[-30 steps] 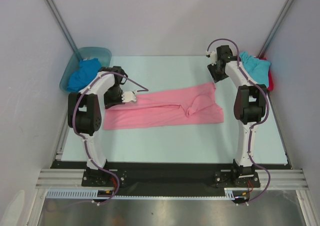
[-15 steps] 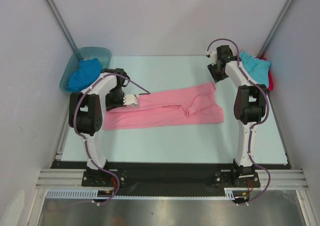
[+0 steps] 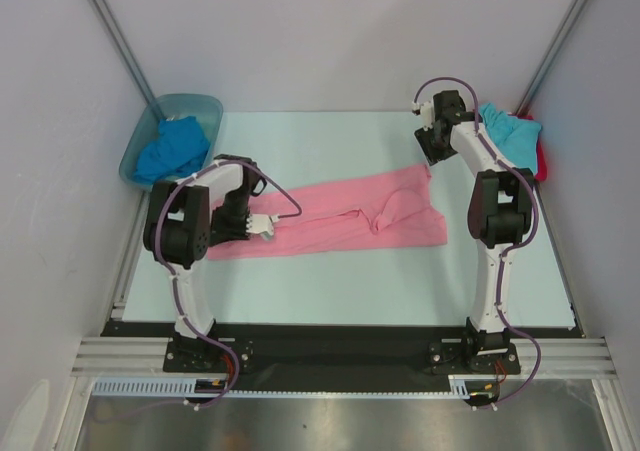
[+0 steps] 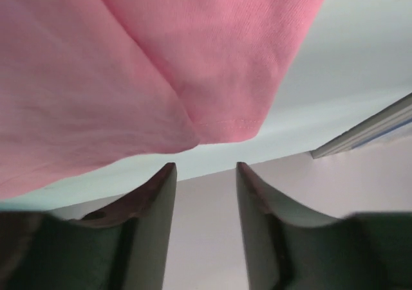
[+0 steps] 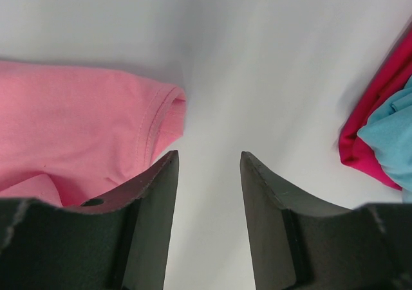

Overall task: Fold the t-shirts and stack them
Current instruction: Fold the tshirt

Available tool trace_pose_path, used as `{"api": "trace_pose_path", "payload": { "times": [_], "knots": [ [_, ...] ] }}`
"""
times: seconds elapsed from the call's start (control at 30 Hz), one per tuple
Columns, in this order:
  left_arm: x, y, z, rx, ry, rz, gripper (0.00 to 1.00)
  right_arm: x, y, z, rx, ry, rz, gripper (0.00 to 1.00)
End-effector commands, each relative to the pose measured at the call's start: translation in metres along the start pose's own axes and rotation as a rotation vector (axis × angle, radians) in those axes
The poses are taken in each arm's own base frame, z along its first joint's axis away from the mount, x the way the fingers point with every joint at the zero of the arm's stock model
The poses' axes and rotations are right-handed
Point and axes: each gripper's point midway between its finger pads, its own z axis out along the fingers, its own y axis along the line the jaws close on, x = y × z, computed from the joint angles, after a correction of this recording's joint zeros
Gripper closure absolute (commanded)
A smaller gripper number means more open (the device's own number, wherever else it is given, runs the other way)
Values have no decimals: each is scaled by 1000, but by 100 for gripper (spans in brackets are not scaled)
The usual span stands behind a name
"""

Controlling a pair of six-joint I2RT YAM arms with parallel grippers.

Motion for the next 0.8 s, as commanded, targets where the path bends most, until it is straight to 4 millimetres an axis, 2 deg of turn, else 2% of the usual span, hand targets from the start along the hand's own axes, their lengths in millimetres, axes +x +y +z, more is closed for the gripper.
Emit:
{"api": "trace_pose_path", "payload": {
  "times": [0.0, 0.03, 0.07, 0.1, 0.13, 0.17, 0.23, 0.3, 0.33, 0.37, 0.43, 0.6, 0.7, 0.77],
  "knots": [
    [19, 0, 0, 9, 114, 12, 50, -12, -6, -11, 15, -44, 1, 50],
    [21, 4, -1, -2, 124, -11, 35, -13, -6, -12, 11, -46, 1, 50],
    [21, 11, -3, -23, 127, -34, 30, -13, -5, -14, 5, -49, 1, 49],
    [26, 26, -13, -73, 128, -79, 25, -13, -3, -15, -1, -52, 0, 49],
    [25, 37, -10, -88, 134, -135, 21, -13, -1, -16, -7, -53, -2, 49],
    [30, 60, -26, -168, 117, -208, 21, -13, 4, -19, -30, -58, -4, 49],
    [30, 78, -34, -212, 82, -307, 20, -13, 15, -23, -71, -63, -21, 50],
    [31, 103, -57, -308, 5, -400, 20, -10, 30, -28, -97, -63, -61, 51],
    [26, 107, -61, -321, -43, -429, 20, -10, 33, -30, -95, -69, -96, 51],
    [24, 109, -69, -344, -73, -443, 20, -11, 34, -35, -85, -75, -120, 51],
    [15, 105, -71, -337, -125, -451, 20, -4, 47, -35, -103, -61, -168, 53],
    [7, 83, -52, -308, -88, -426, 20, 8, 62, -39, -141, -40, -255, 62],
    [-3, 76, -51, -296, -124, -417, 20, 15, 73, -39, -172, -19, -289, 61],
    [-9, 76, -52, -295, -156, -423, 20, 21, 82, -35, -193, 3, -308, 56]
  ]
}}
